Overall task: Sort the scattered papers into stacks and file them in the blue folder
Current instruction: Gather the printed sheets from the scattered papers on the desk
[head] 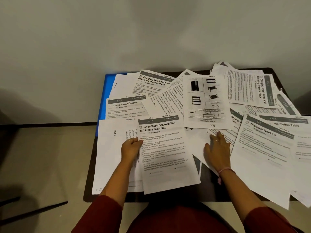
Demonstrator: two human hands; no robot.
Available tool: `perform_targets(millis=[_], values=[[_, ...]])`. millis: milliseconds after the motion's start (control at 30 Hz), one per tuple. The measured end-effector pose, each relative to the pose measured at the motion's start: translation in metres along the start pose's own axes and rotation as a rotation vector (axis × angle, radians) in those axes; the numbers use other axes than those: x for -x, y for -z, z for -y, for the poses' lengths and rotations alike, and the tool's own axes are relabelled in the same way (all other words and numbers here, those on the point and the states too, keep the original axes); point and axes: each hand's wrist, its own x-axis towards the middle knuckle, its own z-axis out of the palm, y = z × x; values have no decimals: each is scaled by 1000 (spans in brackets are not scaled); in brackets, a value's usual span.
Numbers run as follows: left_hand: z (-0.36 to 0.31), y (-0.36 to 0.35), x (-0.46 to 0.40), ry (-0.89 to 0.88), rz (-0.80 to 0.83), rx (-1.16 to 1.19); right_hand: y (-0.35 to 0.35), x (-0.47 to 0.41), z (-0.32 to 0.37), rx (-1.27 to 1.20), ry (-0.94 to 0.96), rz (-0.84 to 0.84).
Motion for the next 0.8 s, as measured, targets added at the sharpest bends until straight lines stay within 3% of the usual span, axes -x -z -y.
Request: perform_targets(millis=[333,600,800], values=[[3,4,13,-18,50,-33,-18,27,56,-235,93,41],[5,7,25,20,115,-55,-27,32,71,-291,-23,99],[17,10,29,40,155,-67,-30,41,66,-318,-47,50]])
